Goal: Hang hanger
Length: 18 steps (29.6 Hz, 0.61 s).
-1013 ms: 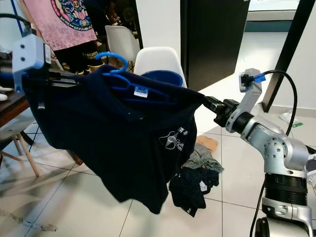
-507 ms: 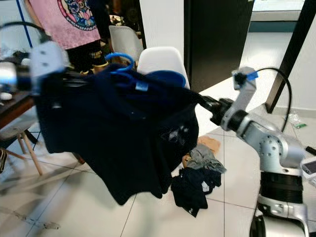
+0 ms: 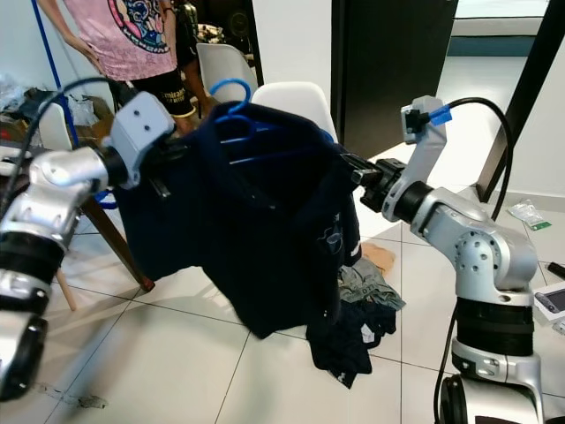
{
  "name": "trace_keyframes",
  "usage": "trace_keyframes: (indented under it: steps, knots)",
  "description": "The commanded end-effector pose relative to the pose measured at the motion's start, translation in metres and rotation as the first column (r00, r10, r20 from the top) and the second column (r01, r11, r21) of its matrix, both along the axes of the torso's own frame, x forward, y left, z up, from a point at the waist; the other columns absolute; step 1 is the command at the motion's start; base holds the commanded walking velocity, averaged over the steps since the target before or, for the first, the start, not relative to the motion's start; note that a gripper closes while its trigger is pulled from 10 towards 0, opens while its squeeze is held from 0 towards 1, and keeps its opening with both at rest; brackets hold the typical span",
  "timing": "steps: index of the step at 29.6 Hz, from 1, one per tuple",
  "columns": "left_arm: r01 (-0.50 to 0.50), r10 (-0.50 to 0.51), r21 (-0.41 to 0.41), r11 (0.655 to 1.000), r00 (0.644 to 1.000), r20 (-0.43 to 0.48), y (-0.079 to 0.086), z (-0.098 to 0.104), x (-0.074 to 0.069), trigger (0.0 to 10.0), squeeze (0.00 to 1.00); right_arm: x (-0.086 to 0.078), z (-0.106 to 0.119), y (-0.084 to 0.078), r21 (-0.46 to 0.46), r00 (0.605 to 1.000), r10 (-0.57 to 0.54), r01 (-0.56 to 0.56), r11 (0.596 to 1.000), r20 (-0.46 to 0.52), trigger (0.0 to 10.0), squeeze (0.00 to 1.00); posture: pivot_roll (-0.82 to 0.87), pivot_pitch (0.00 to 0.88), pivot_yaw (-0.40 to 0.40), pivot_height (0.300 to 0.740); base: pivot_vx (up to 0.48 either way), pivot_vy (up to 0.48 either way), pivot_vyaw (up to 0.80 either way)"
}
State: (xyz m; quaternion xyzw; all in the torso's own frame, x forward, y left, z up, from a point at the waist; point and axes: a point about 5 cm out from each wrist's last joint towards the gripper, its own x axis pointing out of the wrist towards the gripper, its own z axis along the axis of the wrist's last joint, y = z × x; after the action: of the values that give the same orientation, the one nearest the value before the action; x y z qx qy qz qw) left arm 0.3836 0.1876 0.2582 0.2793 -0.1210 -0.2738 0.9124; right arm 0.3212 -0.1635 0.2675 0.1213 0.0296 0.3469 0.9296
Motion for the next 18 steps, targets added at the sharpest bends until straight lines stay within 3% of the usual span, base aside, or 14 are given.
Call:
trace_keyframes:
  steps: [1, 2, 3, 5, 6, 7, 8, 9, 11, 12, 13, 16, 18]
  knots:
    - [-0.056, 0.064, -0.133, 0.99, 0.996, 0.054, 0.01, 0.013, 0.0, 2.6, 0.0, -0.01, 0.0, 0.019, -0.019, 0.993, 0.12, -0.12, 0.993, 0.019, 0.0, 0.0, -0.07, 0.0, 0.065, 0.74, 0.0, 0.0, 0.0]
    - [-0.069, 0.079, -0.17, 0.983, 0.995, 0.056, 0.01, 0.014, 0.001, 2.6, 0.0, -0.014, -0.001, 0.025, -0.026, 0.988, 0.155, -0.155, 0.988, 0.018, 0.0, 0.0, -0.07, 0.0, 0.065, 0.74, 0.0, 0.0, 0.0]
    - [-0.065, 0.078, -0.22, 0.973, 0.995, 0.055, 0.009, 0.014, 0.001, 4.6, 0.0, -0.022, -0.006, 0.034, -0.044, 0.972, 0.233, -0.232, 0.972, 0.019, 8.2, 0.0, -0.07, 0.0, 0.065, 0.74, 0.0, 0.0, 0.0]
    - [-0.065, 0.078, -0.22, 0.973, 0.995, 0.055, 0.009, 0.014, 0.001, 4.6, 0.0, -0.022, -0.006, 0.034, -0.044, 0.972, 0.233, -0.232, 0.972, 0.019, 8.2, 0.0, -0.07, 0.0, 0.065, 0.74, 0.0, 0.0, 0.0]
    - [-0.056, 0.072, -0.262, 0.964, 0.996, 0.052, 0.007, 0.014, 0.001, 6.8, 0.0, -0.031, -0.009, 0.043, -0.052, 0.951, 0.309, -0.308, 0.95, 0.023, 10.0, 0.33, -0.07, 0.0, 0.065, 0.74, 0.0, 0.0, 0.0]
    - [-0.056, 0.072, -0.262, 0.964, 0.996, 0.052, 0.007, 0.014, 0.001, 6.8, 0.0, -0.031, -0.009, 0.043, -0.052, 0.951, 0.309, -0.308, 0.95, 0.023, 10.0, 0.33, -0.07, 0.0, 0.065, 0.74, 0.0, 0.0, 0.0]
    - [-0.046, 0.064, -0.302, 0.952, 0.997, 0.05, 0.005, 0.014, 0.0, 6.8, 0.0, -0.041, -0.011, 0.051, -0.06, 0.922, 0.385, -0.382, 0.922, 0.035, 10.0, 0.33, -0.07, 0.0, 0.064, 0.74, 0.0, 0.0, 0.0]
    - [-0.041, 0.06, -0.318, 0.947, 0.997, 0.049, 0.004, 0.013, 0.0, 8.9, 0.0, -0.053, -0.021, 0.058, -0.176, 0.882, 0.471, -0.46, 0.87, 0.022, 10.0, 1.0, -0.07, 0.0, 0.062, 0.74, 0.0, 0.0, 0.0]
    - [-0.063, 0.082, -0.303, 0.951, 0.995, 0.052, 0.008, 0.011, -0.001, 9.0, 0.0, -0.075, -0.042, 0.06, -0.325, 0.8, 0.598, -0.578, 0.749, -0.046, 10.0, 1.0, -0.07, 0.0, 0.062, 0.74, 0.0, 0.0, 0.0]
    - [-0.076, 0.096, -0.299, 0.951, 0.994, 0.052, 0.012, 0.012, -0.001, 9.0, 0.0, -0.078, -0.046, 0.056, -0.359, 0.791, 0.608, -0.589, 0.724, -0.071, 10.0, 1.0, -0.07, 0.0, 0.055, 0.74, 0.0, 0.0, 0.0]
    - [-0.085, 0.106, -0.302, 0.949, 0.993, 0.052, 0.015, 0.012, -0.001, 9.1, 0.0, -0.078, -0.047, 0.053, -0.368, 0.793, 0.604, -0.587, 0.722, -0.079, 10.0, 1.0, -0.07, 0.0, 0.055, 0.74, 0.0, 0.0, 0.0]
    - [-0.092, 0.113, -0.318, 0.944, 0.992, 0.049, 0.025, 0.017, -0.003, 9.0, 0.0, -0.063, -0.052, 0.028, -0.482, 0.869, 0.483, -0.469, 0.74, -0.105, 10.0, 1.0, -0.08, 0.0, 0.056, 0.74, 0.0, 0.0, 0.0]
    - [-0.092, 0.113, -0.318, 0.944, 0.992, 0.049, 0.025, 0.017, -0.003, 9.0, 0.0, -0.063, -0.052, 0.028, -0.482, 0.869, 0.483, -0.469, 0.74, -0.105, 10.0, 1.0, -0.08, 0.0, 0.056, 0.74, 0.0, 0.0, 0.0]
